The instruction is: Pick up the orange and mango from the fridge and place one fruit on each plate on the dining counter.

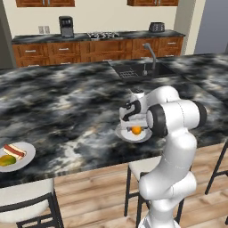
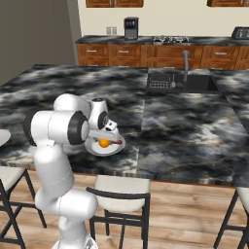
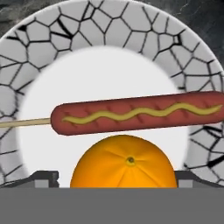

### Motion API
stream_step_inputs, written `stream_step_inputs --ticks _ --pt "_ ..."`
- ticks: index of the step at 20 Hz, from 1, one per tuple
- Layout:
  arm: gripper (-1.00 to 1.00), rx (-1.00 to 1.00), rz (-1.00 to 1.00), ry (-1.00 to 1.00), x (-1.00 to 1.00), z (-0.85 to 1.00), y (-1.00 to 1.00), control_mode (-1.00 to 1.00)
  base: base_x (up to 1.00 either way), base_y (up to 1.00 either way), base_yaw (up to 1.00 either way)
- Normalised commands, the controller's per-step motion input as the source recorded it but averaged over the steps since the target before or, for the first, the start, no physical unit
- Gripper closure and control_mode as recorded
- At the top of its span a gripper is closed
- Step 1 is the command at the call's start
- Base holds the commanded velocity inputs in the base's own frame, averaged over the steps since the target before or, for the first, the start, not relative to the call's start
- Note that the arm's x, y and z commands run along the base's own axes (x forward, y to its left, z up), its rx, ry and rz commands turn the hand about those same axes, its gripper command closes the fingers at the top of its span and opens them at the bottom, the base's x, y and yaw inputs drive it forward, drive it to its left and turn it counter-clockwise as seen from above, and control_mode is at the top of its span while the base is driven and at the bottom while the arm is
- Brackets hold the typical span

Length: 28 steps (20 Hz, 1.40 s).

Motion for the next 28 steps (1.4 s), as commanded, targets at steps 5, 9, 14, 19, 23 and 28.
stream_step_inputs --ticks 5,9,14,19,23,28 --pt "-1.00 0.01 -0.02 -0.03 -0.46 0.87 0.00 -1.00 0.00 0.00 0.00" --pt "-1.00 -0.06 -0.01 0.03 -0.11 -0.02 0.05 -1.00 0.00 0.00 0.00" --pt "-1.00 -0.11 0.00 0.12 0.27 -0.56 0.07 -1.00 0.00 0.00 0.00" --pt "-1.00 0.00 0.00 0.00 0.03 -0.04 0.00 -1.00 0.00 0.00 0.00" --pt "-1.00 0.00 0.00 -0.07 0.01 -0.06 0.00 -1.00 0.00 0.00 0.00" --pt "-1.00 0.02 0.00 -0.20 -0.62 0.83 0.00 -1.00 0.00 0.00 0.00"
